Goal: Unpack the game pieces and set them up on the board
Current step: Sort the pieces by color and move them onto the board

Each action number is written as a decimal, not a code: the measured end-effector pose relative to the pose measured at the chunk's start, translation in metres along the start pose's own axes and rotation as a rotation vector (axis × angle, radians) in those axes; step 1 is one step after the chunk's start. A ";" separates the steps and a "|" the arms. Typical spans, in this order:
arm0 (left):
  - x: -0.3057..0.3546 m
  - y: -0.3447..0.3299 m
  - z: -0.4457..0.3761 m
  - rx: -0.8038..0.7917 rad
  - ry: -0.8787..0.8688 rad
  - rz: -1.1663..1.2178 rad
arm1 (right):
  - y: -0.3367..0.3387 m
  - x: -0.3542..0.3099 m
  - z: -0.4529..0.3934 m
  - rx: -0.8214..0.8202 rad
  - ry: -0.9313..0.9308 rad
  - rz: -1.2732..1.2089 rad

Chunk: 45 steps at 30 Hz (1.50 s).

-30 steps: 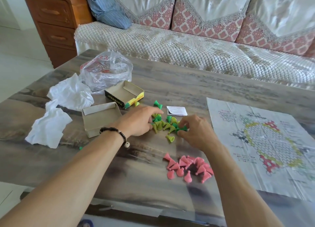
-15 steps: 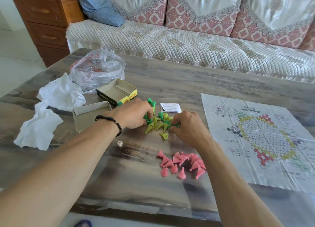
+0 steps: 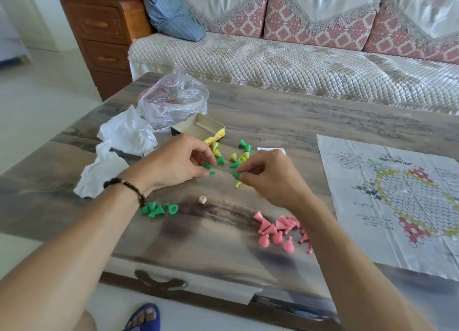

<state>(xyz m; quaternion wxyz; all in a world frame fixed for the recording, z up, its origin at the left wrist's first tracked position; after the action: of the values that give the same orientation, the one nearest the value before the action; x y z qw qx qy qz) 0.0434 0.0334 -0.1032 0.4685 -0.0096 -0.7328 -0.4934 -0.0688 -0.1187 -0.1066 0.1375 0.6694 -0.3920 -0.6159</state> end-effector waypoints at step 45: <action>0.014 -0.060 -0.057 -0.011 -0.075 -0.326 | 0.021 0.052 -0.030 -0.023 -0.149 0.435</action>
<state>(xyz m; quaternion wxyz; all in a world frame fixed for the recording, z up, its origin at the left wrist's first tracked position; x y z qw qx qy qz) 0.0457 -0.0458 -0.1315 0.3546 0.0882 -0.7388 -0.5663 -0.0522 -0.1779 -0.1240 0.2454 0.5201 -0.5291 -0.6240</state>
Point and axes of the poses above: each hand's wrist, its own z-axis away from the middle knuckle, its own y-axis out of the back of the hand, x = y × z, the point moved 5 cm from there along -z, towards the middle knuckle, and after that the axes turned 1 degree about x, right-handed, at the moved point
